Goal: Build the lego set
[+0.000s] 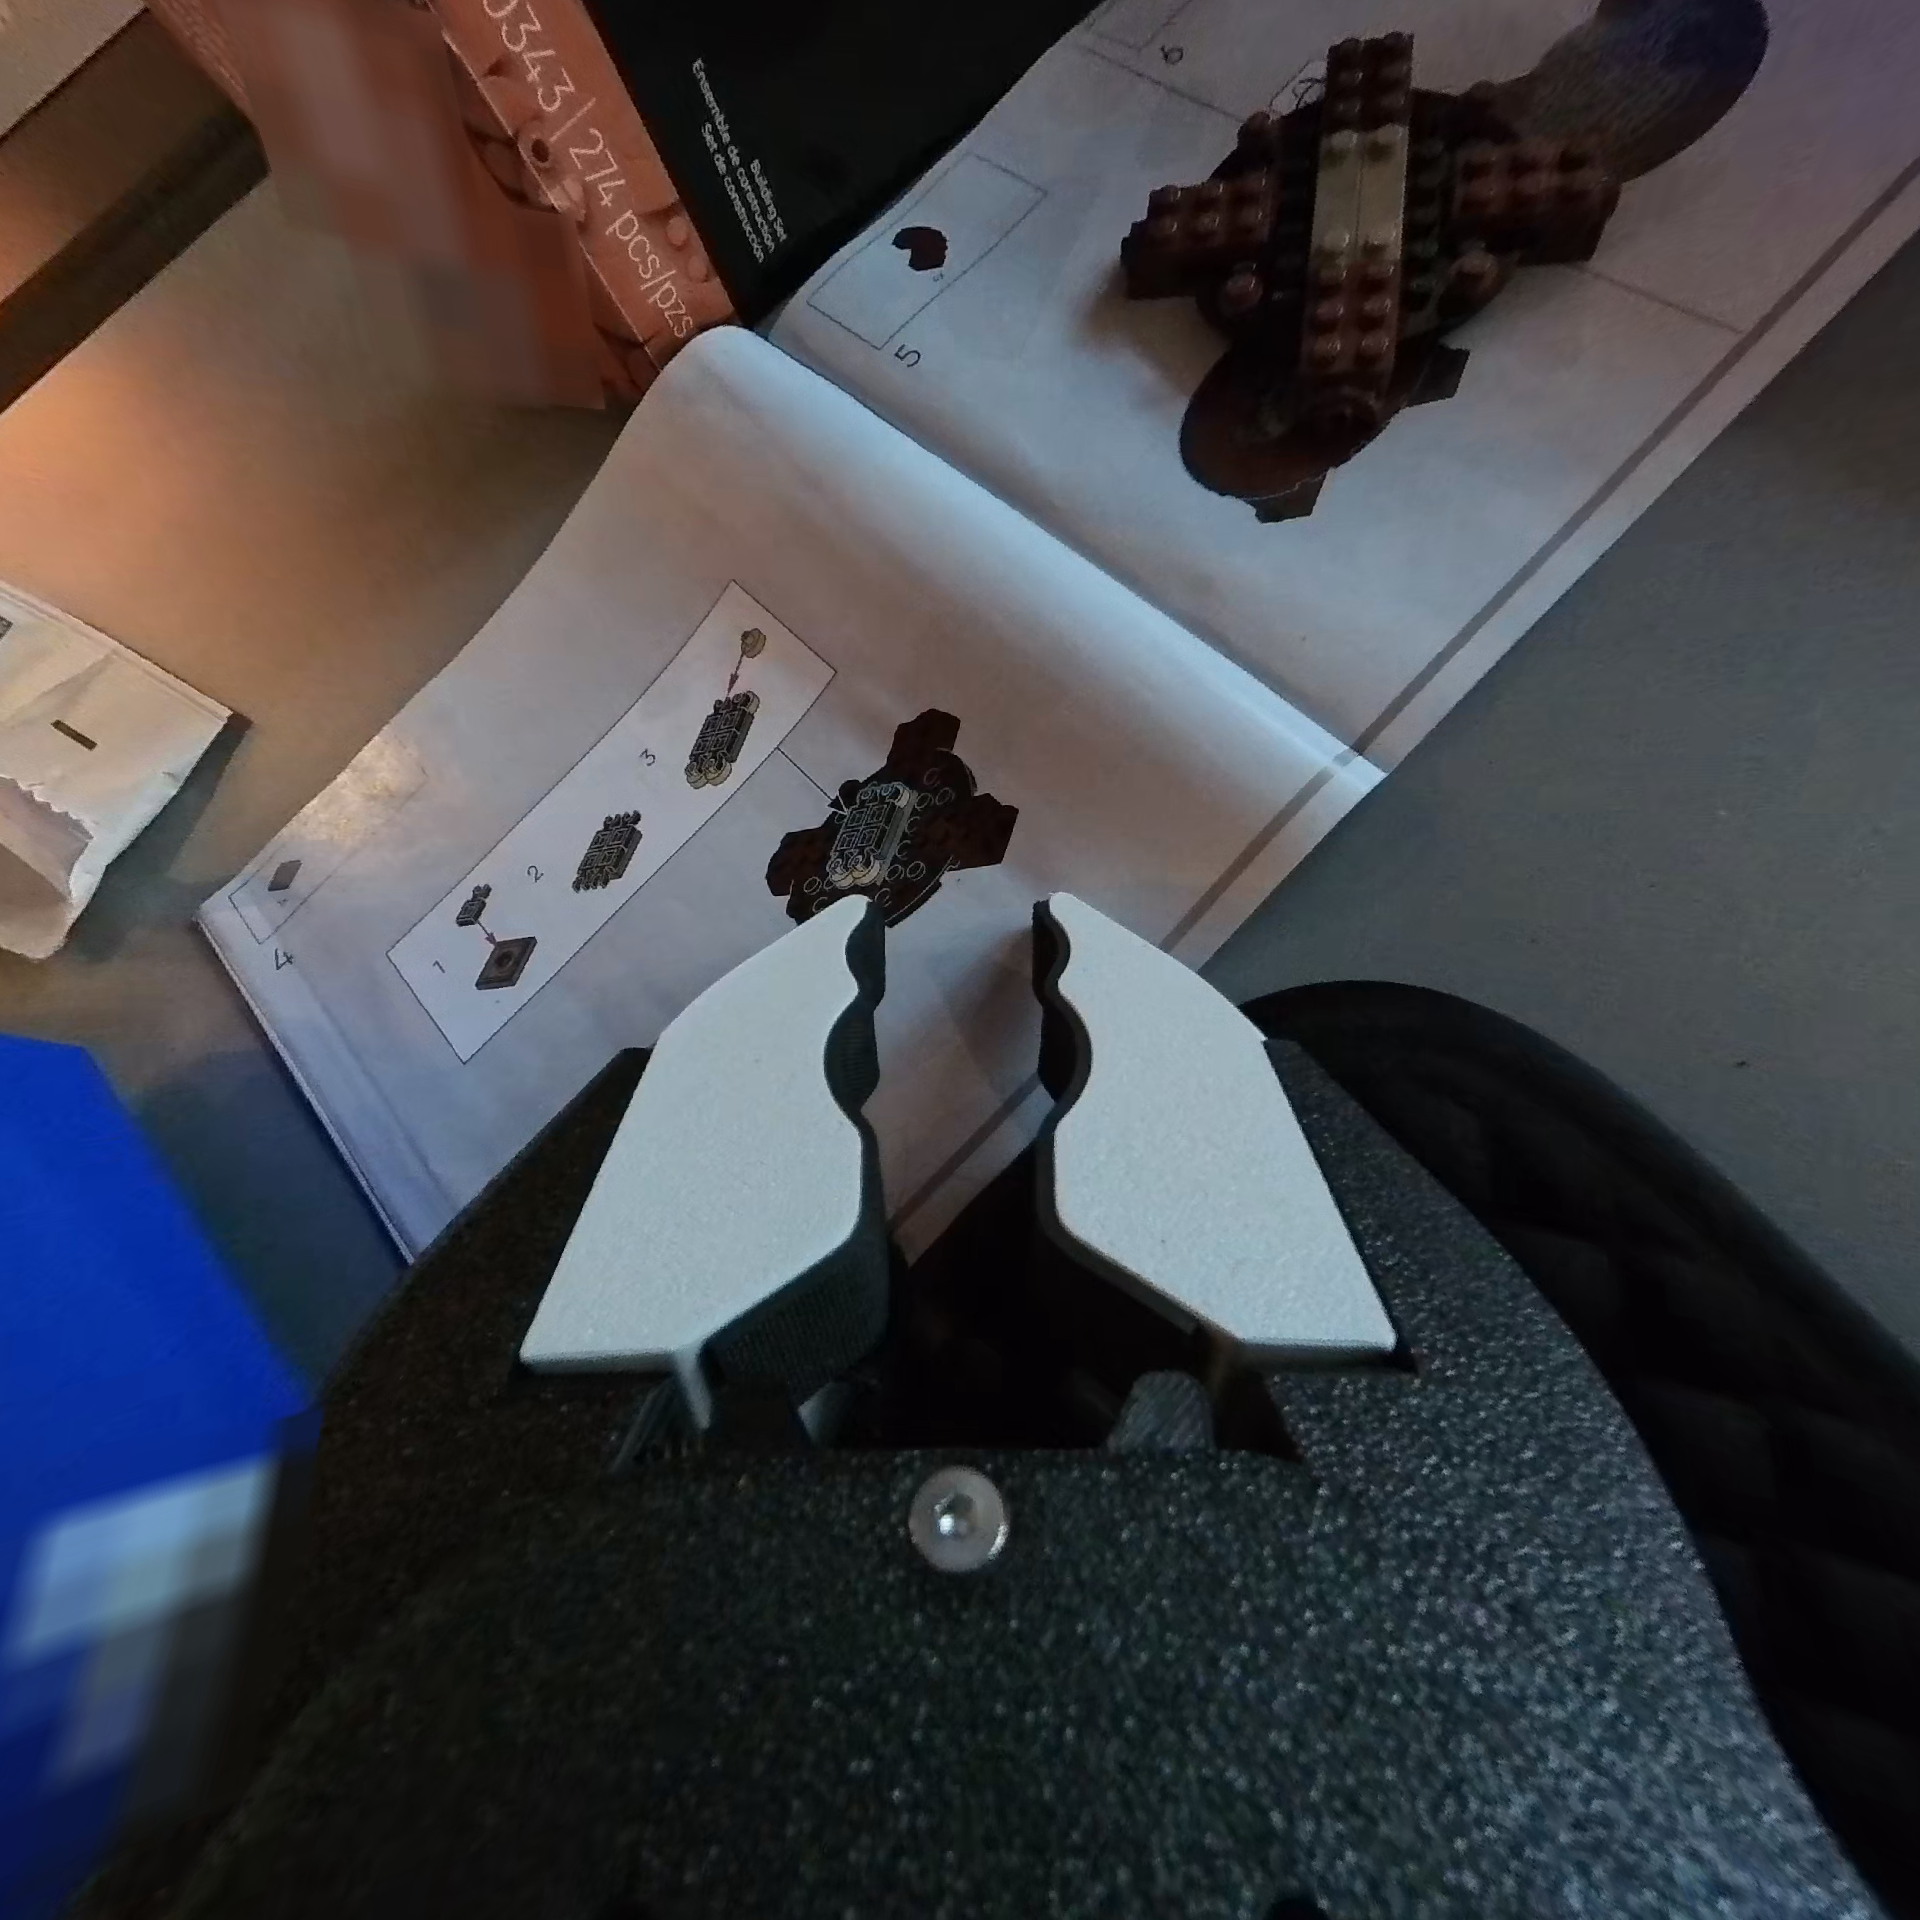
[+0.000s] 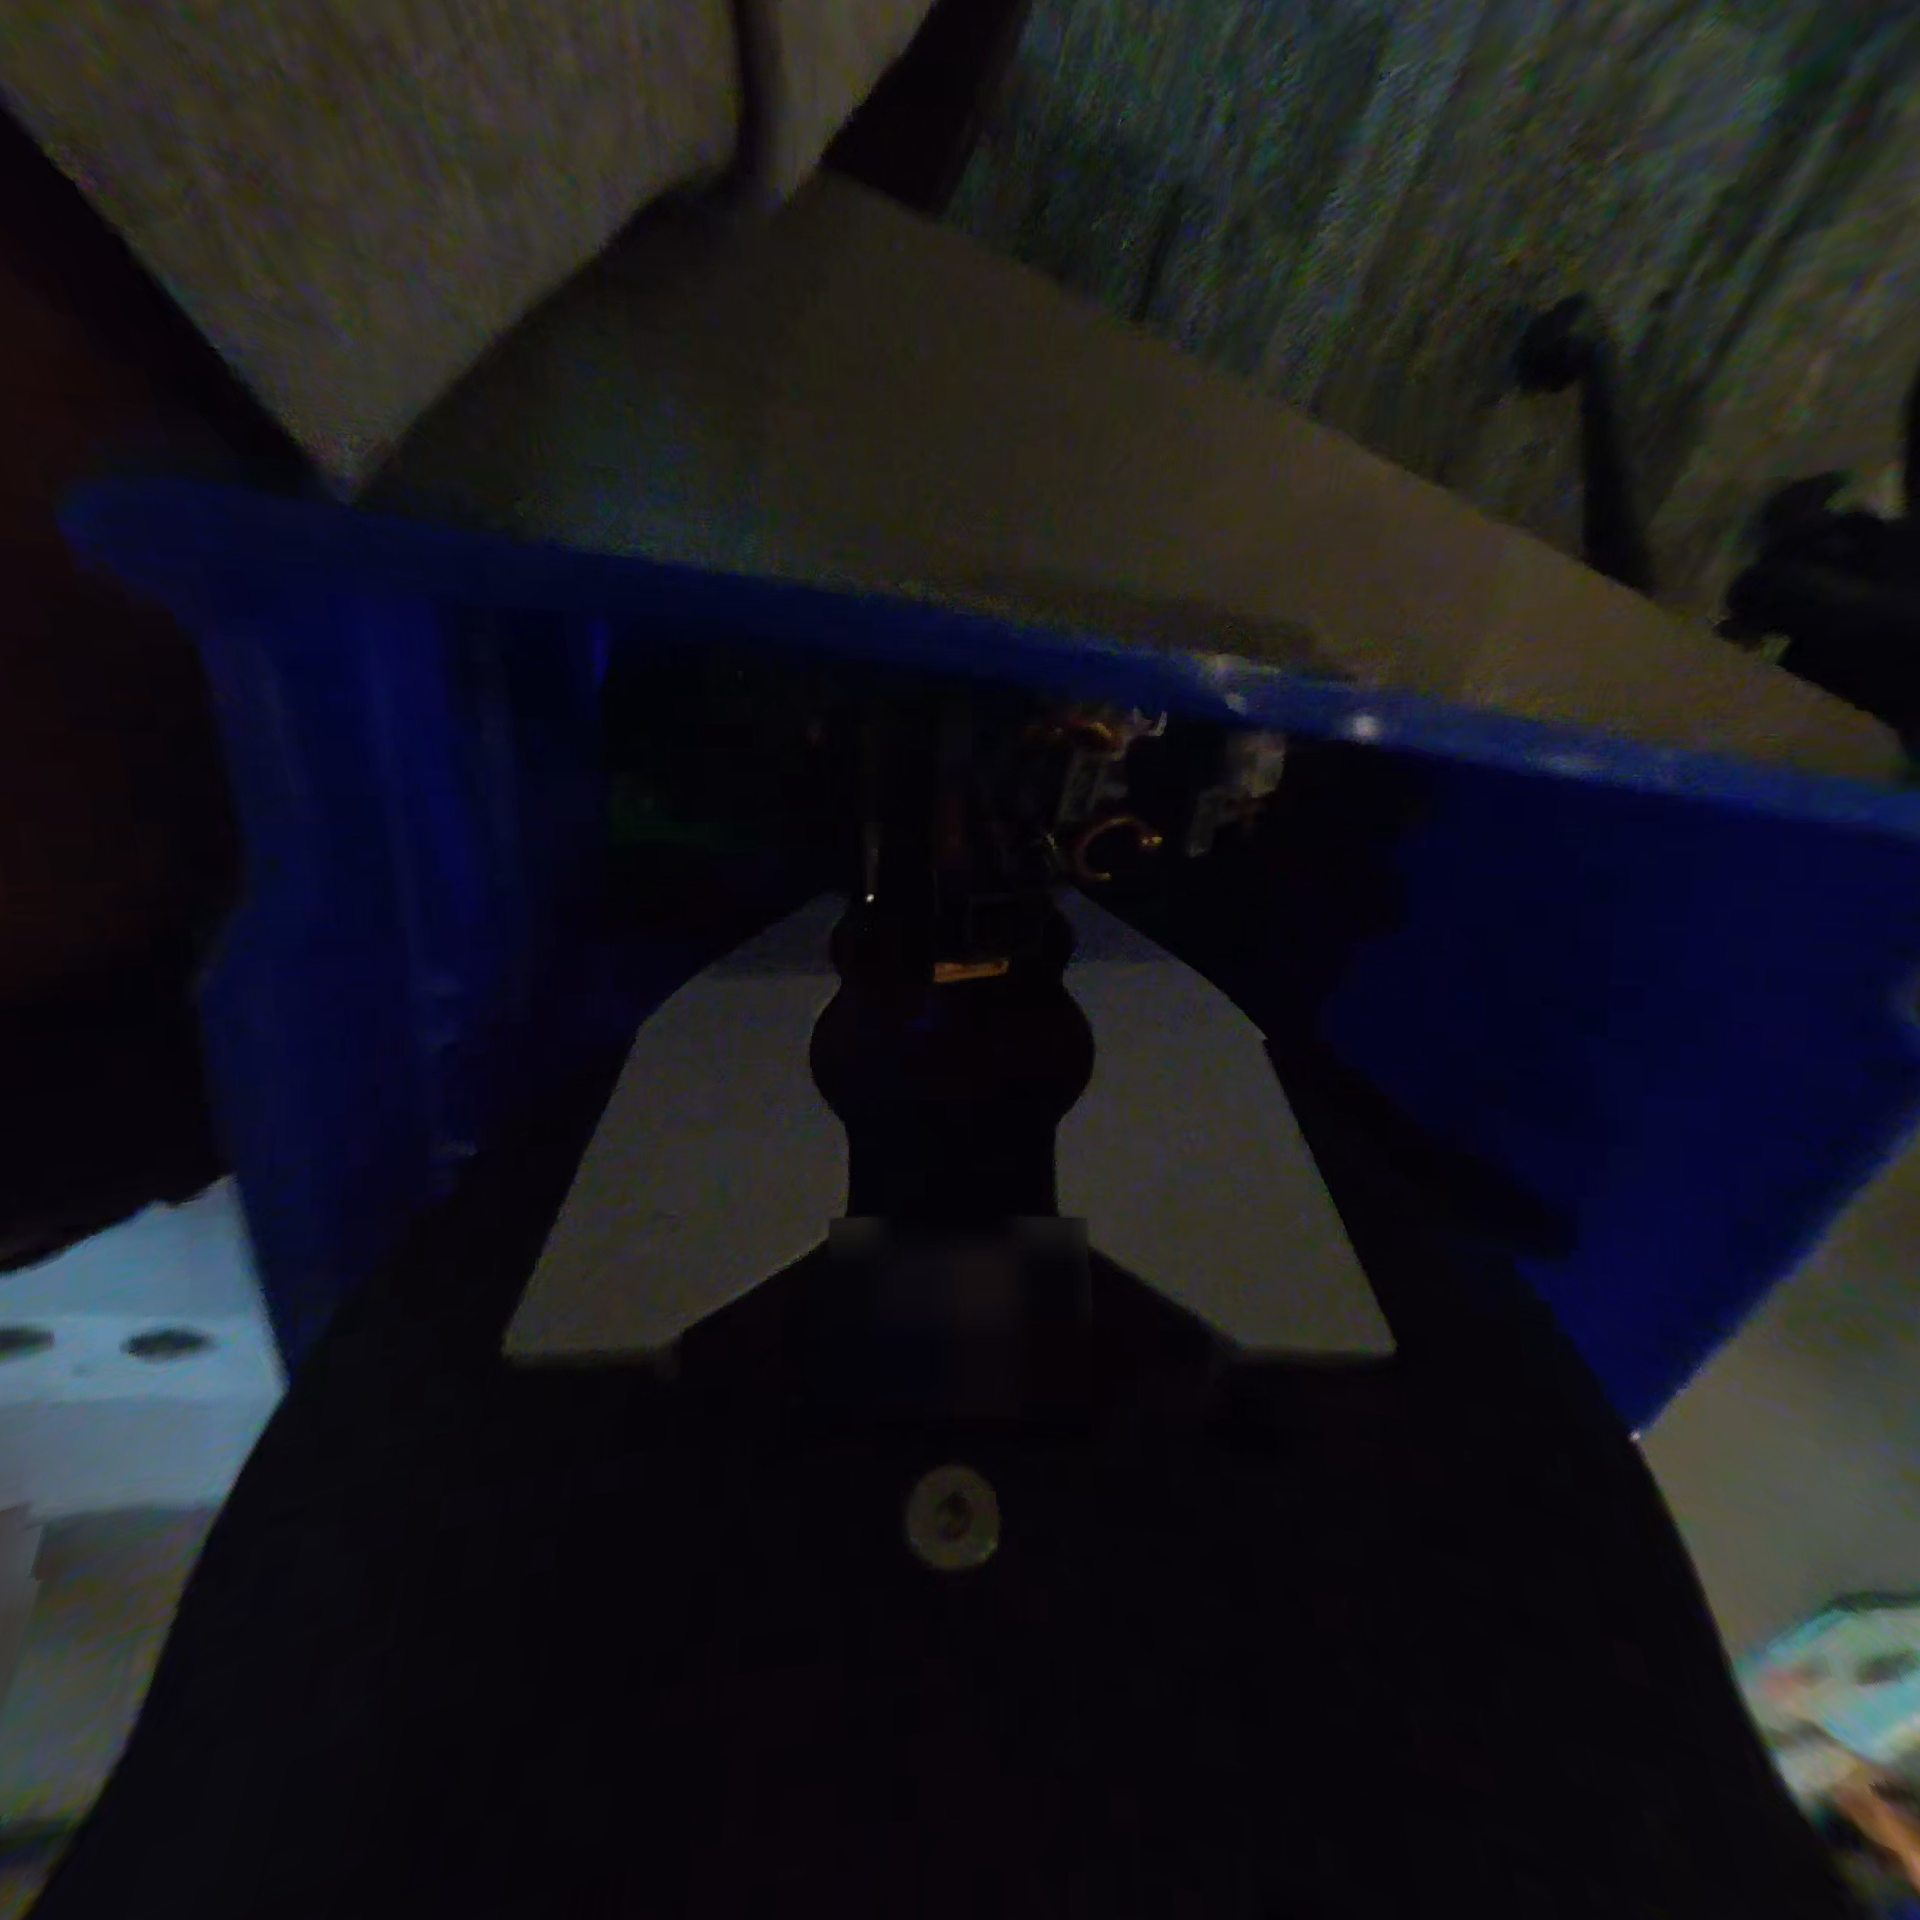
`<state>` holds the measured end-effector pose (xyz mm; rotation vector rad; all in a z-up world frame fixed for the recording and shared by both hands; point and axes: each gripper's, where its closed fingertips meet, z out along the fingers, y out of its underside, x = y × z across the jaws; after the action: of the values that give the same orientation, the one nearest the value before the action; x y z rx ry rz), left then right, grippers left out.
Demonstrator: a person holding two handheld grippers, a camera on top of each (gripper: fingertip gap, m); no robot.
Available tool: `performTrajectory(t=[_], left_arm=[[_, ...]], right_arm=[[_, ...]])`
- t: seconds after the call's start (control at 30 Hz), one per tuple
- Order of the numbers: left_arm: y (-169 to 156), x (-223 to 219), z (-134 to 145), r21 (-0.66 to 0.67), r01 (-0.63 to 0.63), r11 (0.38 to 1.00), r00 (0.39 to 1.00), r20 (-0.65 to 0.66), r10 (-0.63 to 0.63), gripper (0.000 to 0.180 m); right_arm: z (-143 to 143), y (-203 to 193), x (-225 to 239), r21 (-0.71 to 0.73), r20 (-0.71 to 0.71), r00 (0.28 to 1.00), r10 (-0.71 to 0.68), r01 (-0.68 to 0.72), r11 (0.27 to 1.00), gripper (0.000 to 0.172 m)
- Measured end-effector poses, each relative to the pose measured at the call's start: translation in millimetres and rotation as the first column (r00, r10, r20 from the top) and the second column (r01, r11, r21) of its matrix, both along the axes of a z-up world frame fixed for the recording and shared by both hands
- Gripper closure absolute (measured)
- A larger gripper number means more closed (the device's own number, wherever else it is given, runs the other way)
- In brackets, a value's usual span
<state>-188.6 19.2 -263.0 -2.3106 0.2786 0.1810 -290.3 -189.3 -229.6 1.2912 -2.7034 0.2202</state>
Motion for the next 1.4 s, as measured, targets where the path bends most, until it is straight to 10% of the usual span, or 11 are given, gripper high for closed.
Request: performTrajectory(t=[0.3,0.73,1.0,1.4], left_arm=[[-0.1,0.3,0.1,0.001,0.002,1.0,1.0,-0.005,-0.002,0.153],[-0.2,0.4,0.2,0.001,0.005,1.0,1.0,-0.015,-0.005,0.153],[-0.2,0.5,0.2,0.001,0.005,1.0,1.0,-0.014,-0.005,0.153],[-0.3,0.6,0.1,0.002,0.007,1.0,1.0,-0.014,-0.007,0.153]], right_arm=[[-12.5,0.2,-5.4,0.108,-0.098,0.99,0.097,-0.086,0.99,0.16],[42.0,-51.8,-66.4,-0.349,0.236,0.95,-0.206,0.281,0.894,0.172],[67.6,-37.8,-45.5,-0.343,0.543,0.816,-0.2,0.432,0.834,0.155],[78.1,-4.6,-31.3,-0.263,0.573,0.774,-0.27,0.485,0.834,0.125]])
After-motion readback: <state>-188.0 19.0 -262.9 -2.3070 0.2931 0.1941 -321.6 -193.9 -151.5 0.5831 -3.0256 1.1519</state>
